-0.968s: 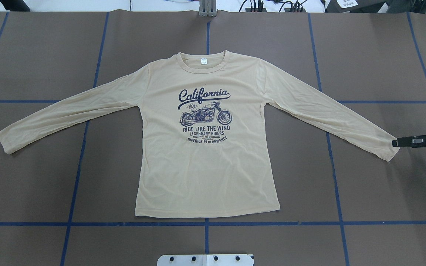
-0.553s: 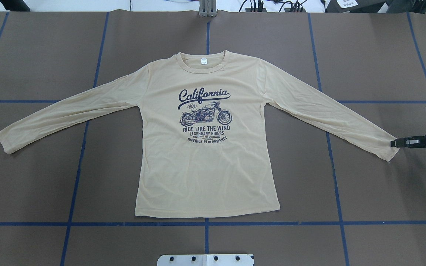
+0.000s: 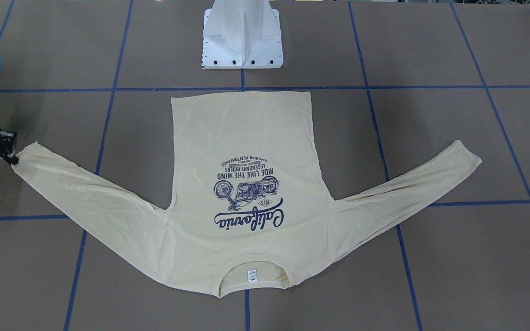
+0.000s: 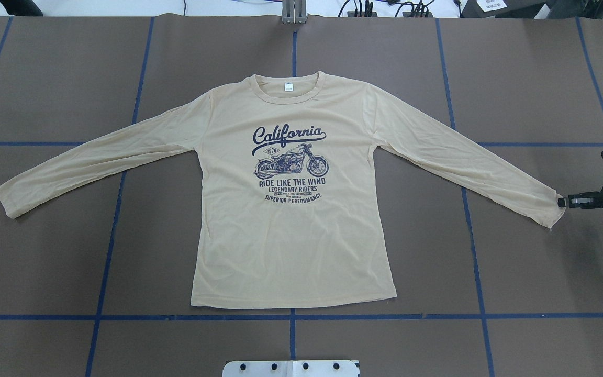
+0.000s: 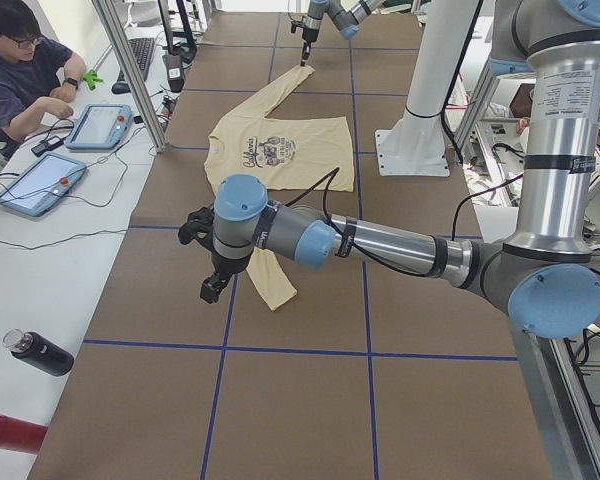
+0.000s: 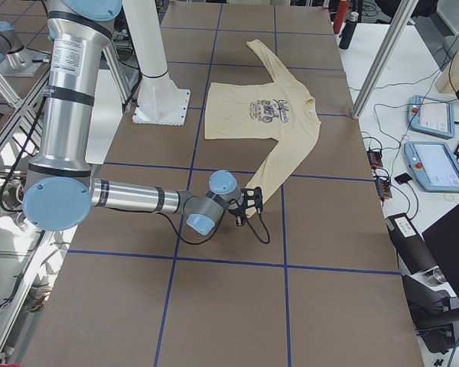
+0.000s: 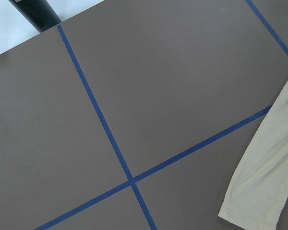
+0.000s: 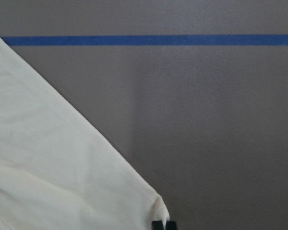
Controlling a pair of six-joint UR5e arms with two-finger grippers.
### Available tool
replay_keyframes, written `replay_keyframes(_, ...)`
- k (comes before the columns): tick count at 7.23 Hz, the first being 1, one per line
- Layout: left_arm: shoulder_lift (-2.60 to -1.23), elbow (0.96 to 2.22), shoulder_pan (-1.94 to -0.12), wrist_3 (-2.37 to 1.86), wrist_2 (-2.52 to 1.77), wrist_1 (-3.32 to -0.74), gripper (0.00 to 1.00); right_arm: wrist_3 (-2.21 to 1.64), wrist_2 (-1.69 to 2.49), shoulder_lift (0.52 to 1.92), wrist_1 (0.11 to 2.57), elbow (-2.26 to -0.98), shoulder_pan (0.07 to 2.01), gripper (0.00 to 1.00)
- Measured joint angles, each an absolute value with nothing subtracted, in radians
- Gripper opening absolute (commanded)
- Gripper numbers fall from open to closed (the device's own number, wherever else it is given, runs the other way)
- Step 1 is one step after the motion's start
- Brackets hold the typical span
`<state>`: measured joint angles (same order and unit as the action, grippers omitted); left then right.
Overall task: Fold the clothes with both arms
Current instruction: 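Move the right gripper to the nearest sleeve cuff and grasp it, then carry the held sleeve across the shirt body toward the other sleeve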
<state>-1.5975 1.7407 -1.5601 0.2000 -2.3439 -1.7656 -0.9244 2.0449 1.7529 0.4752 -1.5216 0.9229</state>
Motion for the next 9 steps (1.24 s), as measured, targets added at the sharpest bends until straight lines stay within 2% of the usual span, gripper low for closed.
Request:
replay_keyframes(2,-1.597,1.740,-1.560,0.199,-2.344,-1.766,1.00,-0.925,2.090,1.741,0.552,-1.603,0.967,0.00)
replay_keyframes(4,-1.597,1.740,-1.559,0.199,-2.344,-1.766,1.00,-0.934,2.108,1.658,0.846,-1.791,1.009,0.00)
replay_keyframes(6,-1.597,1.735,-1.560,0.199,-2.344,-1.766,1.00,-0.972,2.078,1.442,1.195,-1.887,1.000,0.00)
replay_keyframes(9,-1.598,1.705,-1.559,0.199,-2.345,-1.787,1.00,-1.163,1.912,1.056,1.553,-1.859,0.844,0.00)
